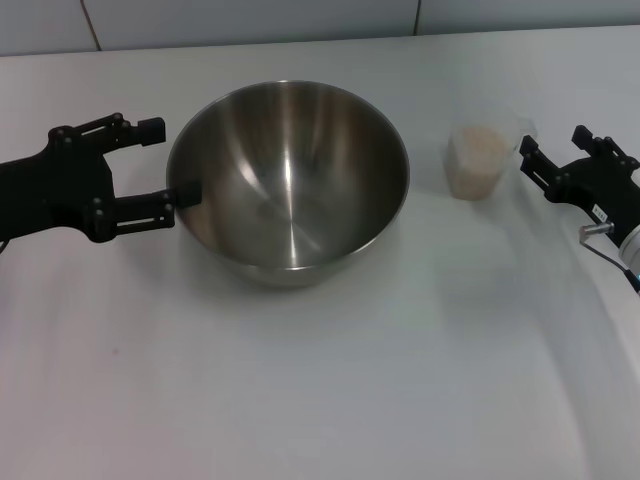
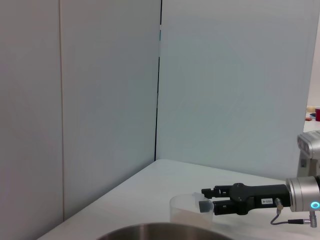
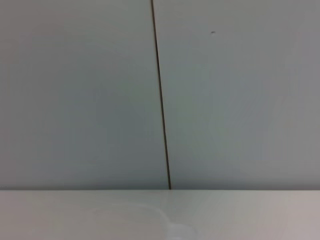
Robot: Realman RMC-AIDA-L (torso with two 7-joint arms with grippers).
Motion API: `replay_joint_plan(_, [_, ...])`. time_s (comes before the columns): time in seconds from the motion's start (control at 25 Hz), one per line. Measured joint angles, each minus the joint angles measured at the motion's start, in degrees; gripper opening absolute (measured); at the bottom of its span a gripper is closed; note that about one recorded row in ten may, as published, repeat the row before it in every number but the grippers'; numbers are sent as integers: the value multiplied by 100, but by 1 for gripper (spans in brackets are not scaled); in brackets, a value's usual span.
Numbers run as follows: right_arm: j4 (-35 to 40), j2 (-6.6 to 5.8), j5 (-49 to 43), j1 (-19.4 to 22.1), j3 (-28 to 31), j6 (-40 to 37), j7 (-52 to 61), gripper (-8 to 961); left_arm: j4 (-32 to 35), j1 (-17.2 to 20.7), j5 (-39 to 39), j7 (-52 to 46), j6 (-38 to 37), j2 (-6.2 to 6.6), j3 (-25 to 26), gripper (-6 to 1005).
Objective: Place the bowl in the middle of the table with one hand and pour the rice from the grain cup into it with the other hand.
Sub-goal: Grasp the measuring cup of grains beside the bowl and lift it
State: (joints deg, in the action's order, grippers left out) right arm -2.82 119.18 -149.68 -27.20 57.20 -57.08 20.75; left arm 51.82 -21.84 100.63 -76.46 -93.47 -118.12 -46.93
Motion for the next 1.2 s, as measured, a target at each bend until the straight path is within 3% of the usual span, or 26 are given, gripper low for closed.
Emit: replay_joint_plan(1.2, [-8, -9, 0, -106, 152, 66, -29, 739, -24, -92, 1, 0, 116, 0, -9, 843])
